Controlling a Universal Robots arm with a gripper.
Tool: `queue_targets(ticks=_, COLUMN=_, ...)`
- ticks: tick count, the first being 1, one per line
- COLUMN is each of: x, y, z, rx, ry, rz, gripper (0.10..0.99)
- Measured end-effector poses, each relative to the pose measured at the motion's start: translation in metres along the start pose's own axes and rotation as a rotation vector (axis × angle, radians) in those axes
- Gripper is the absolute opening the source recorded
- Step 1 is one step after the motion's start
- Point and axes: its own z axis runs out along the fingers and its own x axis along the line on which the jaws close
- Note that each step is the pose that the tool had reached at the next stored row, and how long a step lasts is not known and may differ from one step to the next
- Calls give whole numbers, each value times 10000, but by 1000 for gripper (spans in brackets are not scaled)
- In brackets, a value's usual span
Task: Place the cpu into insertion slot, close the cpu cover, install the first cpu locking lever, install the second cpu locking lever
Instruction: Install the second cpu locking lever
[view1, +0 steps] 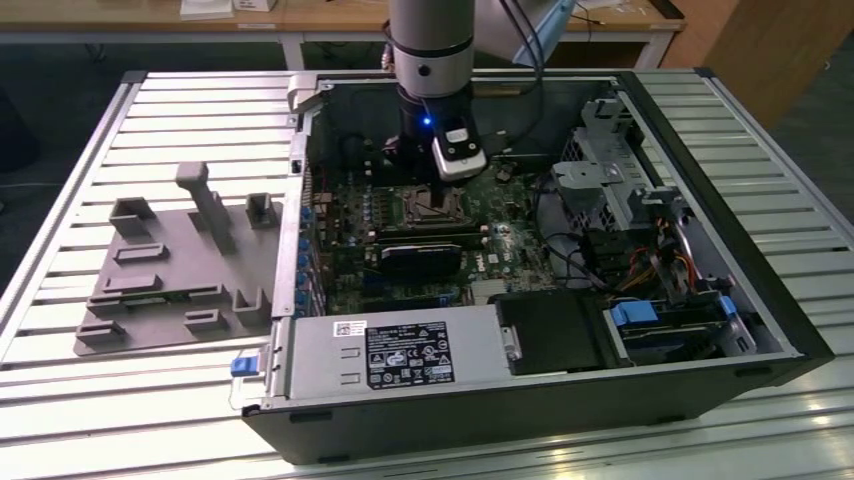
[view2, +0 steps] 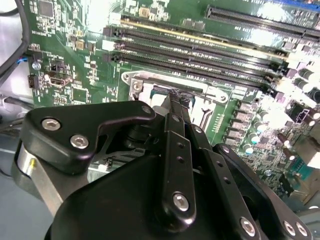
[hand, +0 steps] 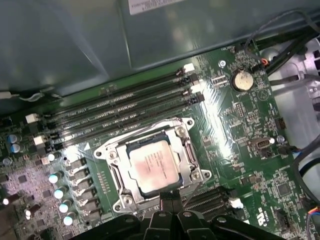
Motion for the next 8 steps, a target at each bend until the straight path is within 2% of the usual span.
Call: queue_targets(ticks=8, x=-14, y=-15, z=-7, rx=43, ry=-14, rz=-4, gripper=102)
